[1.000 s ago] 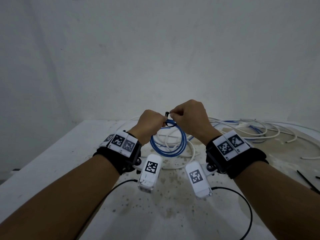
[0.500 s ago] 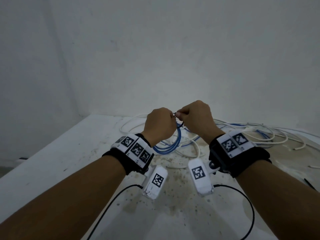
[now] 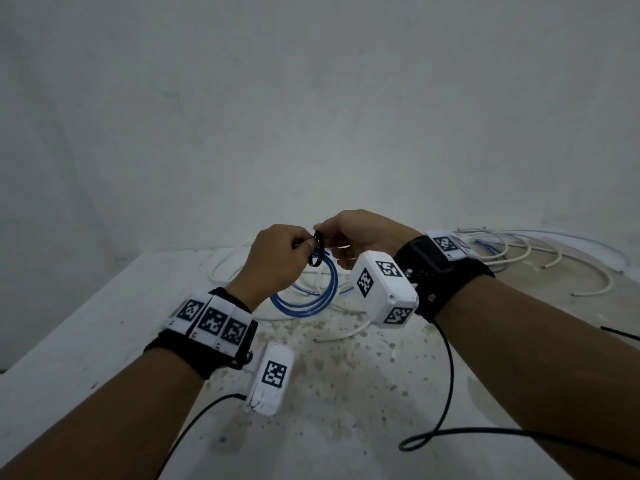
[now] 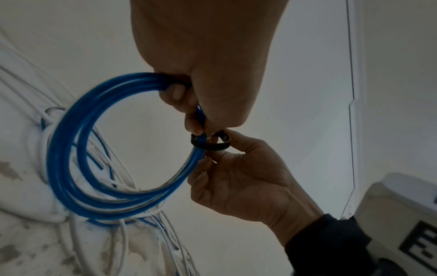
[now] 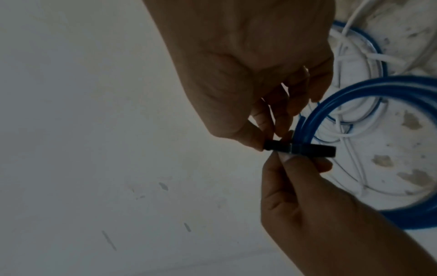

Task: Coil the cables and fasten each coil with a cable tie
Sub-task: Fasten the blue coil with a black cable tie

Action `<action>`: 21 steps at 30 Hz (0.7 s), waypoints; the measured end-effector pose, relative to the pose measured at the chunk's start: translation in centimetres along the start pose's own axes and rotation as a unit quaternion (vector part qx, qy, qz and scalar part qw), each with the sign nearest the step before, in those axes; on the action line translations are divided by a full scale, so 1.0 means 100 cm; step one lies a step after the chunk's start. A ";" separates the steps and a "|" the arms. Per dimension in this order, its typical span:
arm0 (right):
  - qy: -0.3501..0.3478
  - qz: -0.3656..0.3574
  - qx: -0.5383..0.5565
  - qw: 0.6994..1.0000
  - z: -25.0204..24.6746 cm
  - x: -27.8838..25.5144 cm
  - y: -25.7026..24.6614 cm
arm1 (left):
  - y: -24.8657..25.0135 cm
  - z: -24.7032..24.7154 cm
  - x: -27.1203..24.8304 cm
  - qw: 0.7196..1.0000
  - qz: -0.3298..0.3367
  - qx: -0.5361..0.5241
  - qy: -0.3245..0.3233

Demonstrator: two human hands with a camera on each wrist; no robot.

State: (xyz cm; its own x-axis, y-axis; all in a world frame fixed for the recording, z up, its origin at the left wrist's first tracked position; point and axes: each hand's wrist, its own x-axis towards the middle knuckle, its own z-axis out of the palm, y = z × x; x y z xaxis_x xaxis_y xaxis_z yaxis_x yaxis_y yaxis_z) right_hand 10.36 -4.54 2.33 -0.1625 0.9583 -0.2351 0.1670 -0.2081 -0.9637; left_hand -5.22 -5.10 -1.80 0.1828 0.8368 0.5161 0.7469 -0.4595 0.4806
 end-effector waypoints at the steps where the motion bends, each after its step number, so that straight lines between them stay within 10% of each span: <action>1: -0.011 0.013 0.000 1.000 0.000 0.000 -0.001 | -0.001 0.000 -0.001 1.000 -0.004 -0.018 -0.002; 21: 0.077 -0.136 -0.020 0.988 -0.001 0.020 0.000 | 0.016 0.002 0.006 0.973 -0.114 -0.198 -0.041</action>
State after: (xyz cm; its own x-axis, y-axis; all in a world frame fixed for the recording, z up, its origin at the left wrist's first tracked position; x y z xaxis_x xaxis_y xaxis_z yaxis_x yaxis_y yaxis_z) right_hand 10.15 -2.64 1.88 -0.0582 0.9967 0.0565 0.1763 0.0660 -0.9821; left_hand -3.78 -5.23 -0.87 0.1043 0.9437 0.3138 0.4723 -0.3247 0.8194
